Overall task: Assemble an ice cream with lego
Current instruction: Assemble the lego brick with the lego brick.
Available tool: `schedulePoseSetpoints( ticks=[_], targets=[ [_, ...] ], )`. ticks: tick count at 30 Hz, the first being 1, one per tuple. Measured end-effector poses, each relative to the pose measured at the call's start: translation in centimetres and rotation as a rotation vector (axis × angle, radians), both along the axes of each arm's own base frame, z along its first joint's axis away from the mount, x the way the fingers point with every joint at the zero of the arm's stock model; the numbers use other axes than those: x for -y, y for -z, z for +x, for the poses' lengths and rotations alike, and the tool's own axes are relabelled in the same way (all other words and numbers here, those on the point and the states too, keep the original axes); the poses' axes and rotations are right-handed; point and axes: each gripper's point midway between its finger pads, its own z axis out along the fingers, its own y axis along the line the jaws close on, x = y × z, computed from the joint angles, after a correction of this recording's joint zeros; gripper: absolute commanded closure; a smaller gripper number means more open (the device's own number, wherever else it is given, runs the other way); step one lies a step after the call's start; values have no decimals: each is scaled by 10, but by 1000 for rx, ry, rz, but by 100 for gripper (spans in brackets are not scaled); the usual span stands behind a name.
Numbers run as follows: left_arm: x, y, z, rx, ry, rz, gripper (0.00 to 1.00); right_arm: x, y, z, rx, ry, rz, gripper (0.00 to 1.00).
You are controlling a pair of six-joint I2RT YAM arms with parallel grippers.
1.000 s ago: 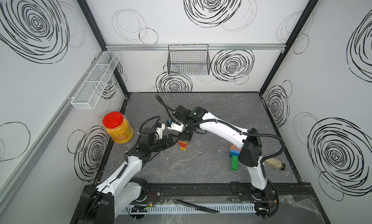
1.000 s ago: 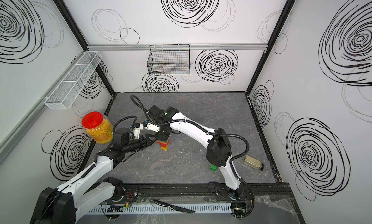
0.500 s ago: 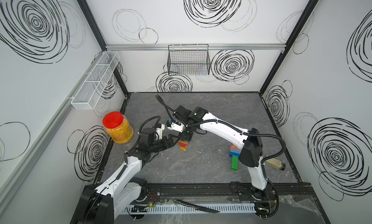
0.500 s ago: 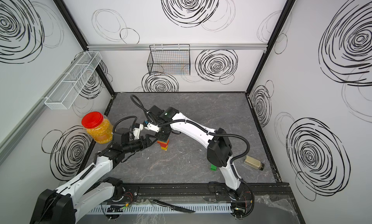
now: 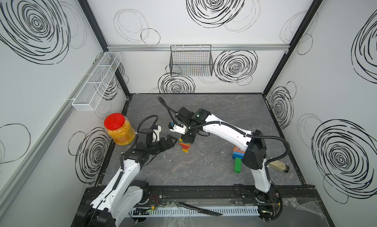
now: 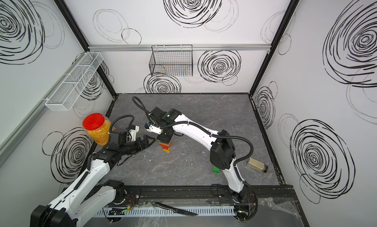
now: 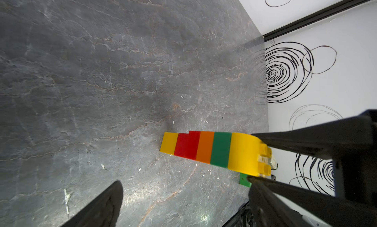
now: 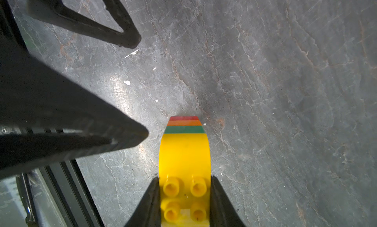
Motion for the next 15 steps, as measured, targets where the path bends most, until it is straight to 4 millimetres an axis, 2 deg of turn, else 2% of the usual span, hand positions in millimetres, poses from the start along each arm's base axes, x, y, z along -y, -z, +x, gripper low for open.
schedulePoseSetpoints(
  ticks=[15],
  targets=[
    [-15, -2, -8, -18, -20, 27, 1, -5, -6, 5, 14, -24, -8, 89]
  ],
)
